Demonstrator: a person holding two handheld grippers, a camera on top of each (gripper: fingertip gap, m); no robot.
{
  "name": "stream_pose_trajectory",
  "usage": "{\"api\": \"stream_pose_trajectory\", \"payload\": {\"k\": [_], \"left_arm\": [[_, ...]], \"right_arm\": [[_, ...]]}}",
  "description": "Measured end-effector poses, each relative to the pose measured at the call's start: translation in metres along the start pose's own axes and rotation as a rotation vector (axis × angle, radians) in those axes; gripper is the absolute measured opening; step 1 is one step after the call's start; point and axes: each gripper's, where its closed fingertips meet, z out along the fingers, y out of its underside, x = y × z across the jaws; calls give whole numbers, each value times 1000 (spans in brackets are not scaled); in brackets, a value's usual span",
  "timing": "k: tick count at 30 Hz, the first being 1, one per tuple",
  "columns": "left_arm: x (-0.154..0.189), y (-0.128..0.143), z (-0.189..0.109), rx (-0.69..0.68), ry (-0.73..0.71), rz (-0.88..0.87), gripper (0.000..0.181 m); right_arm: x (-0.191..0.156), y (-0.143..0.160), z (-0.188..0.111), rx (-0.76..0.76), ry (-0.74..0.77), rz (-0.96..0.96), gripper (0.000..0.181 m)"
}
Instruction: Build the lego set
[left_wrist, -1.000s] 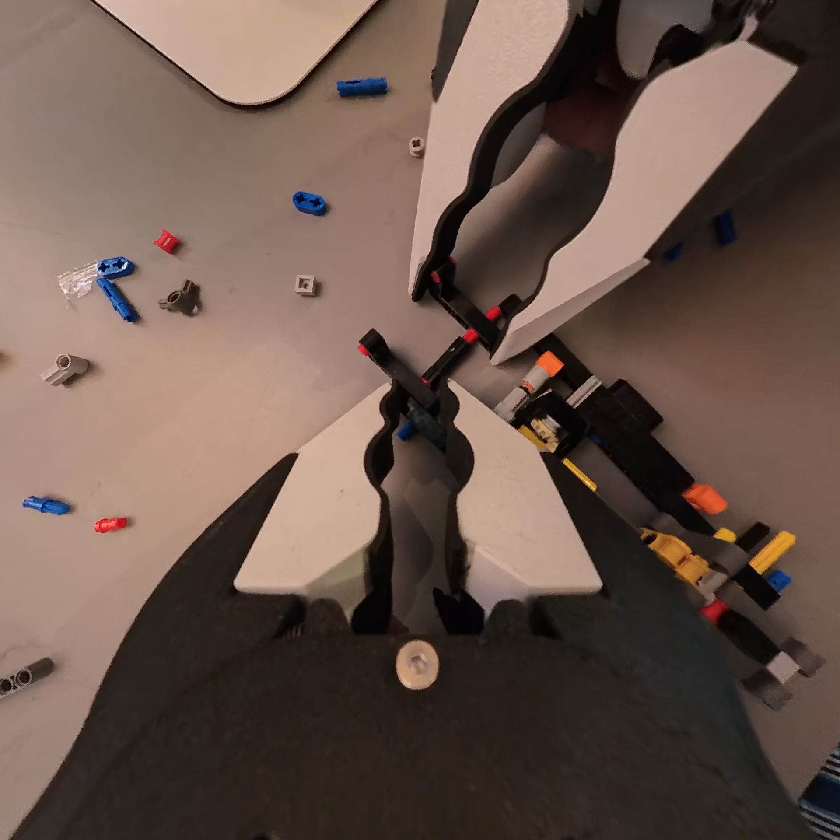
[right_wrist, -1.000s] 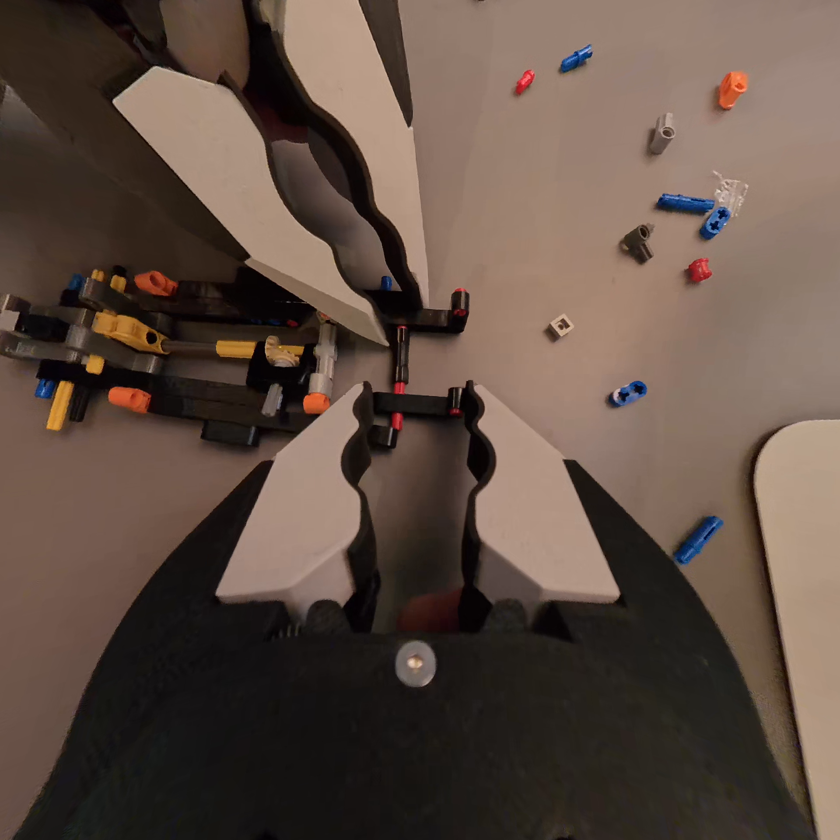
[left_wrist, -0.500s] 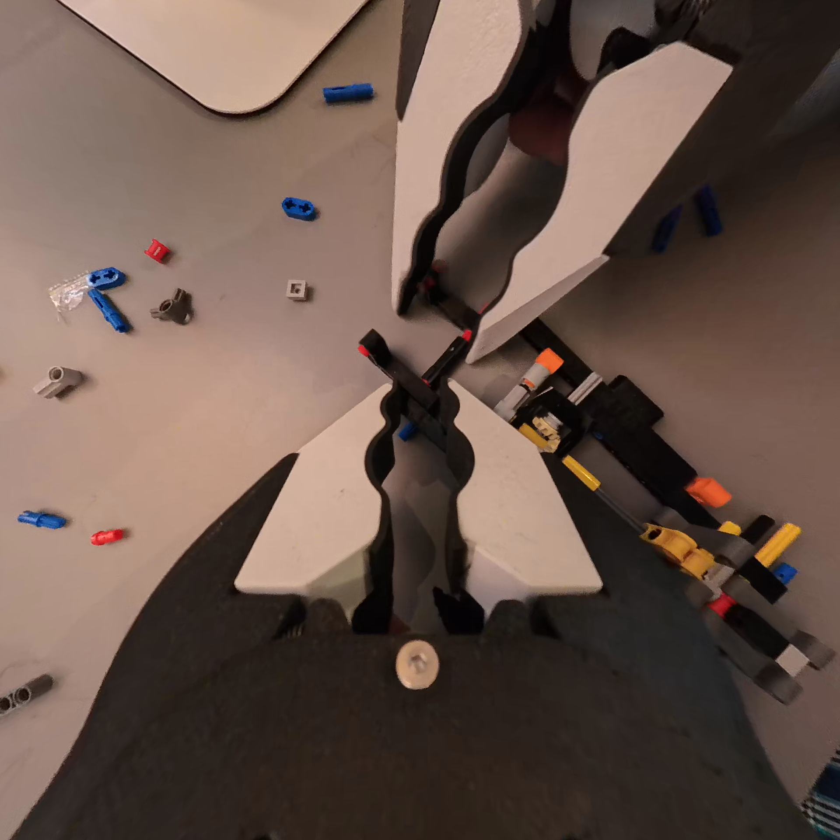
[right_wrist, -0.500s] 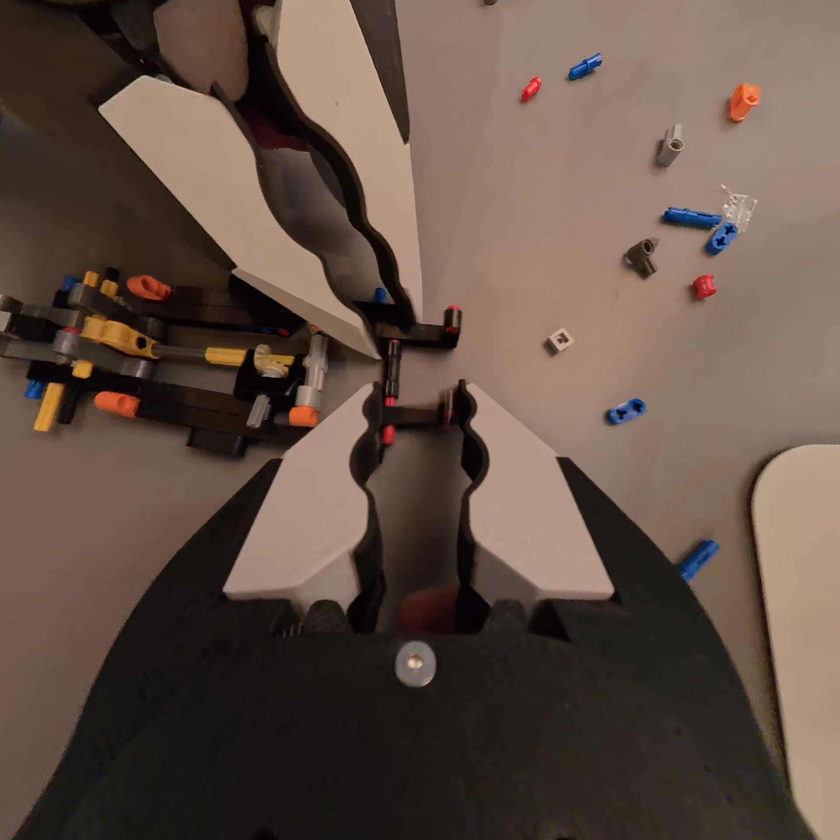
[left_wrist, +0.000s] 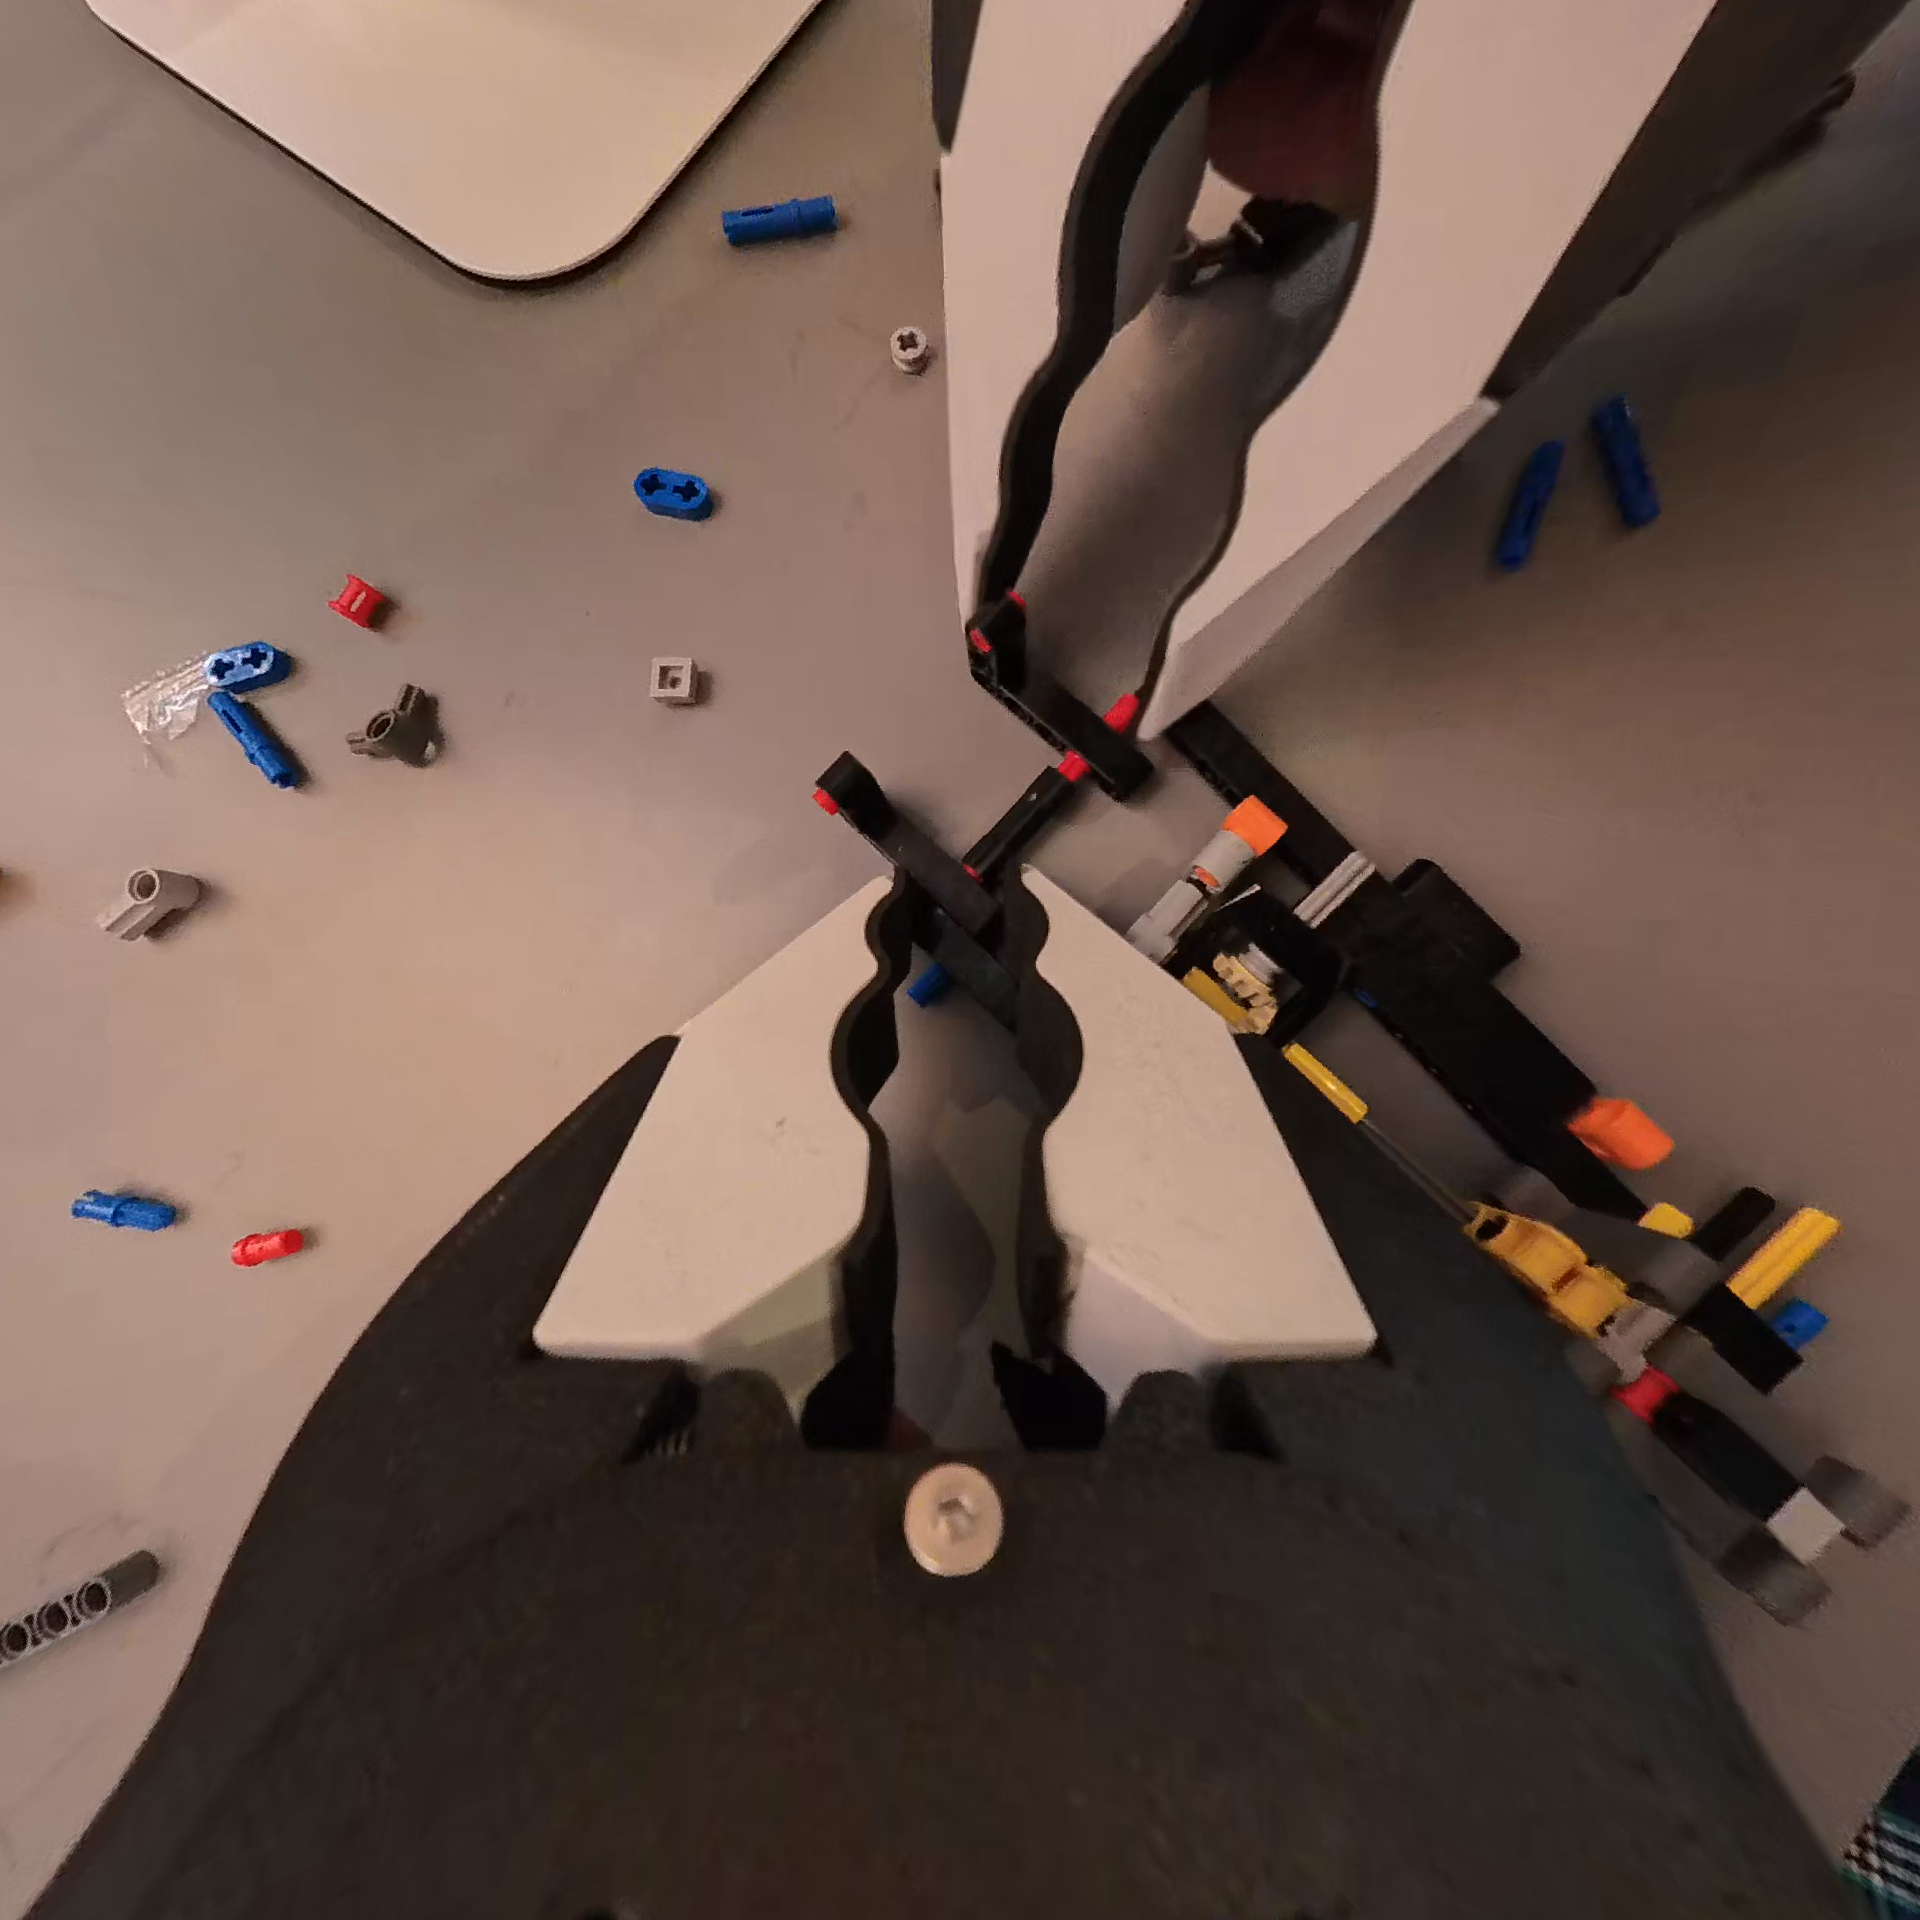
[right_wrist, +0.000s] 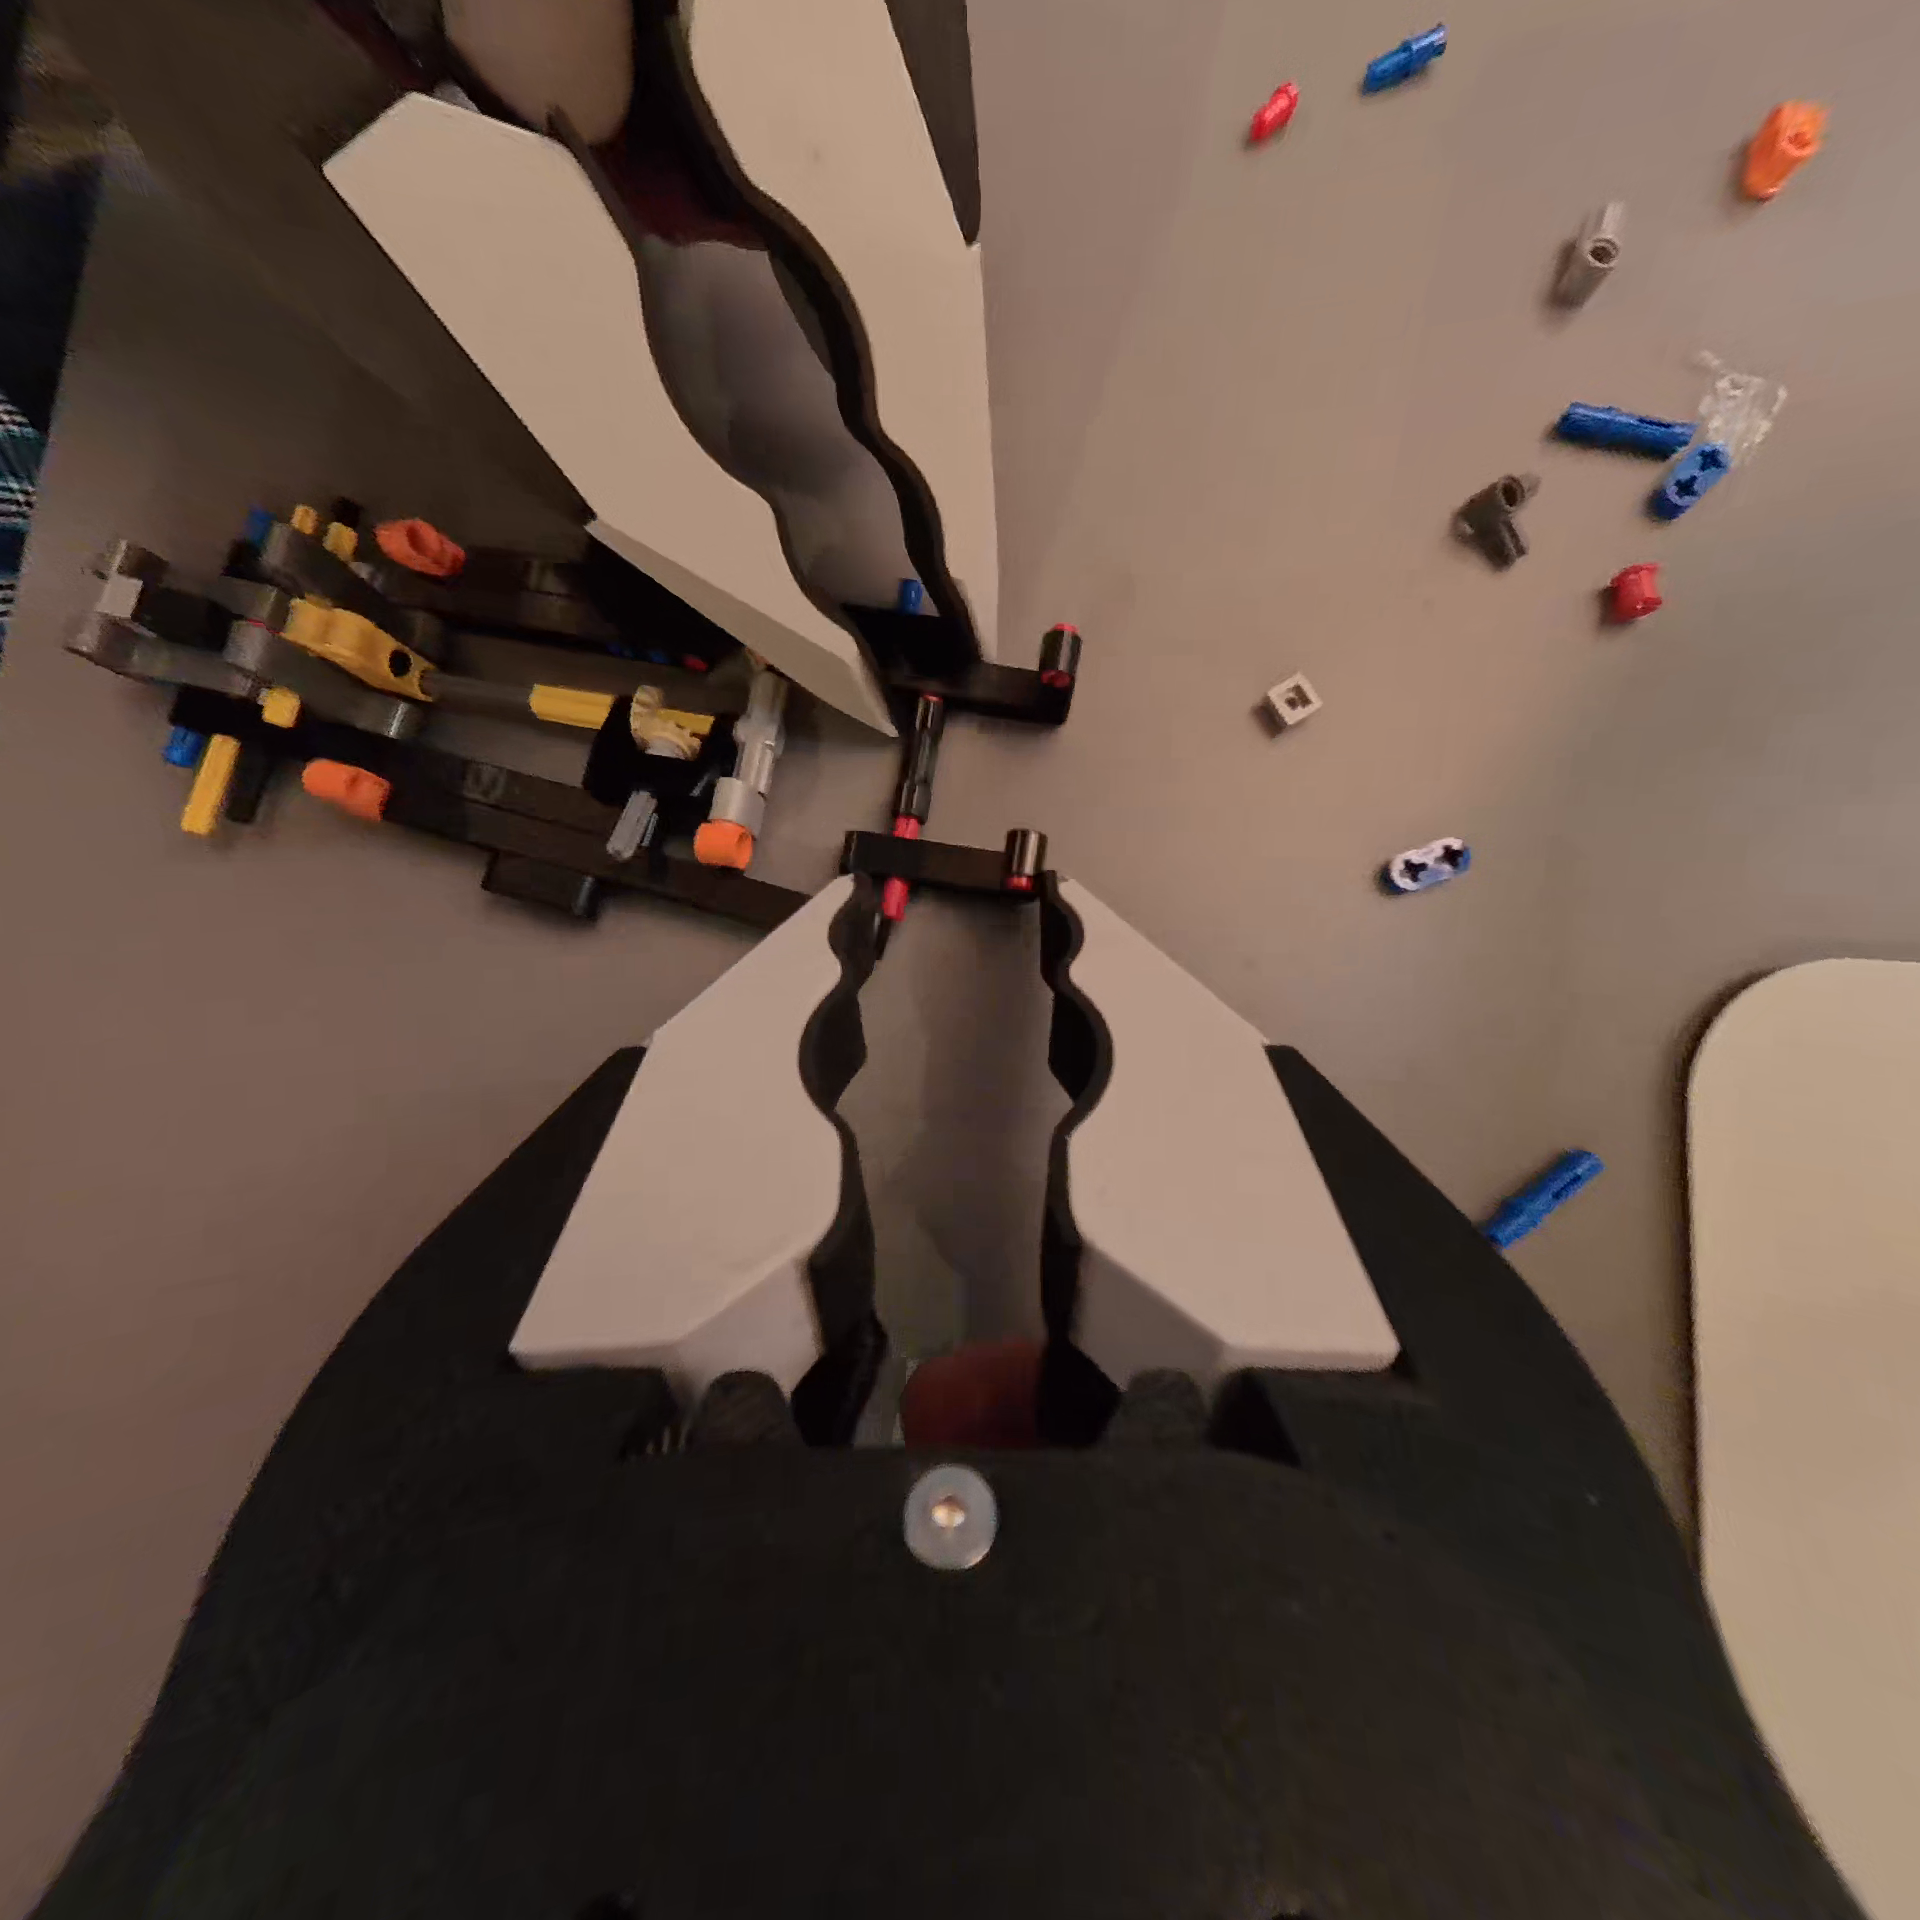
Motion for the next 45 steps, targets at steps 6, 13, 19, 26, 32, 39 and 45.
{"api": "stream_pose_trajectory", "payload": {"k": [6, 13, 19, 26, 32, 39, 45], "left_arm": [[1, 0, 0, -3, -2, 10, 15], [1, 0, 0, 5, -11, -2, 15], [1, 0, 0, 8, -8, -8, 15], [0, 1, 0, 9, -9, 4, 15], [4, -1, 1, -3, 31, 71, 15], [10, -13, 2, 13, 125, 195, 19], [3, -5, -17, -4, 131, 95, 25]], "right_arm": [[-1, 3, 5, -17, 39, 12, 30], [-1, 2, 7, -3, 68, 29, 29], [-1, 1, 8, 3, 66, 32, 29], [0, -1, 10, -8, 57, 23, 29], [-7, -2, -5, 6, -1, -66, 44], [-5, -7, -25, -8, -53, -285, 50], [-8, -15, -22, -25, -95, -456, 56]]}}
